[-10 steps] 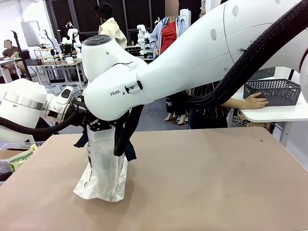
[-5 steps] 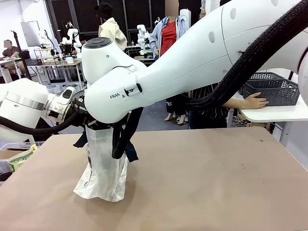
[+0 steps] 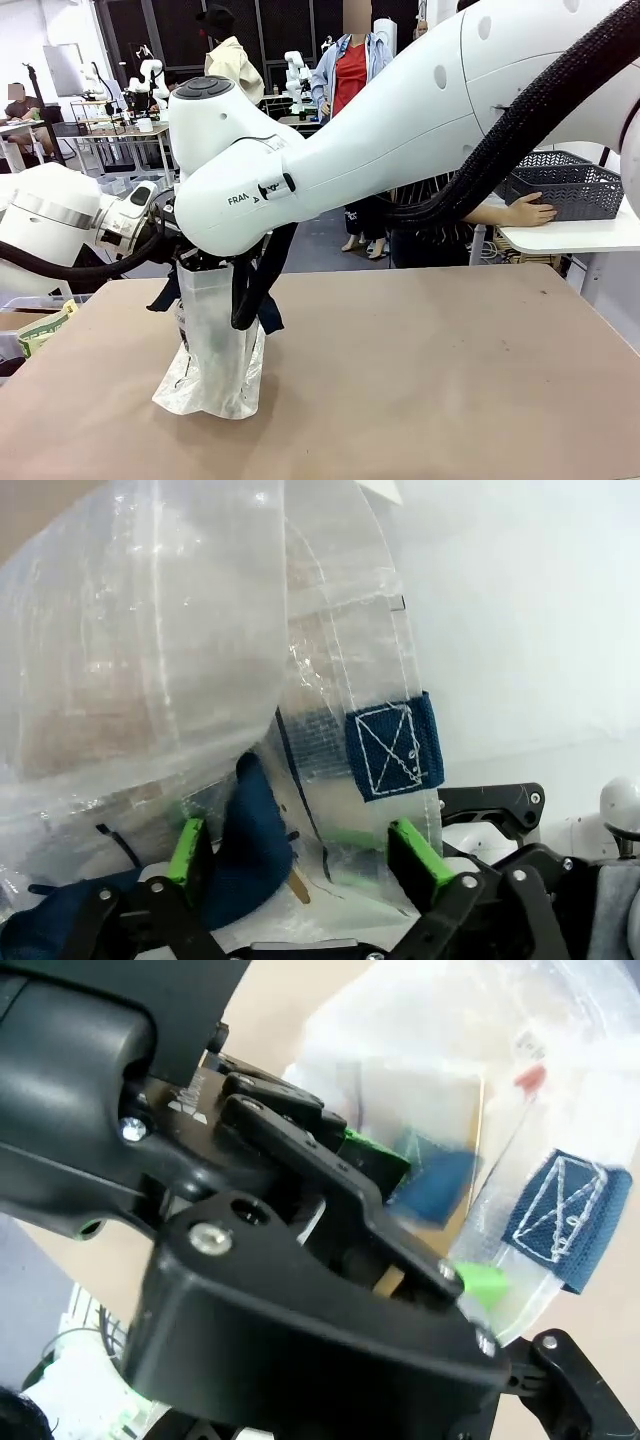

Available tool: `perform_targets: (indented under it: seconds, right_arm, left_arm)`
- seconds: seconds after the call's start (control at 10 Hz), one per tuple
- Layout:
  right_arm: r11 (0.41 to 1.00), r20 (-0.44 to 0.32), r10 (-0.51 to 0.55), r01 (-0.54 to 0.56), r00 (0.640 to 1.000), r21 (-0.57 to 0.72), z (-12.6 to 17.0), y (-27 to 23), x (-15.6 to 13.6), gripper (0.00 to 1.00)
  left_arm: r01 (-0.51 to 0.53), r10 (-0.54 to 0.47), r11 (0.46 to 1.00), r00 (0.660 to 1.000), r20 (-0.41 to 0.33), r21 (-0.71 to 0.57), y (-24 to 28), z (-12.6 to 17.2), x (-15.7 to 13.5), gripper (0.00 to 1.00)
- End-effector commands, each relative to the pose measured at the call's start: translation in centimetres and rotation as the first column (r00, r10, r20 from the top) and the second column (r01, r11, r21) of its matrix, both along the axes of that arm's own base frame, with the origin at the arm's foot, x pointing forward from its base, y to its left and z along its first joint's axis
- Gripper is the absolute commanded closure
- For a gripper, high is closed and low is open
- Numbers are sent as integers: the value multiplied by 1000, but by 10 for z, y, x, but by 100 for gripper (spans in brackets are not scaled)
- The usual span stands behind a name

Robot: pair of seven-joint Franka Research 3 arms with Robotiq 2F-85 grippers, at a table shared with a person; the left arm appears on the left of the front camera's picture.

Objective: Transfer purchased items from the store into the shopping bag.
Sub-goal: Move the Reusable shopping bag to the right side of the table.

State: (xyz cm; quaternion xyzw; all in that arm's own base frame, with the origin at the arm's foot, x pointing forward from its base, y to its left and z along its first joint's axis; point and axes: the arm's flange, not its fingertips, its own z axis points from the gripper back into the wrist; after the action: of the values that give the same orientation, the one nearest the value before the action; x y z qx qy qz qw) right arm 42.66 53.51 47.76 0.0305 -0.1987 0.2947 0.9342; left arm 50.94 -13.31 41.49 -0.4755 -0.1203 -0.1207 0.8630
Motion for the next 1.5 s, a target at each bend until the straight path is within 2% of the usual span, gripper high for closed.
perform_targets:
  seconds: [0.0, 0.4, 0.6, 0.8, 1.2, 1.4]
  right_arm:
    - [999, 32, -11, 10, 999, 32, -7, -2, -1, 39]
    - [999, 31, -22, 21, 999, 30, -7, -4, 1, 39]
    - [999, 33, -33, 32, 999, 23, -7, -4, 2, 39]
    - [999, 45, -53, 53, 998, 2, -10, -4, 6, 39]
    - [998, 54, -54, 55, 997, -16, -14, -1, 3, 39]
    - [998, 54, -51, 53, 997, -24, -14, 0, 2, 39]
  left_arm:
    - [79, -79, 997, 996, -30, -6, -3, 3, -1, 0]
    - [84, -84, 996, 996, -35, -12, 2, 6, -3, 0]
    - [147, -150, 987, 988, -43, -60, 5, 8, -3, 0]
    - [163, -166, 983, 986, -33, -84, 8, 12, -4, 0]
    - [47, -54, 977, 998, -27, -208, 13, 19, 3, 0]
    - [-33, 19, 963, 998, -54, -268, 15, 19, 7, 0]
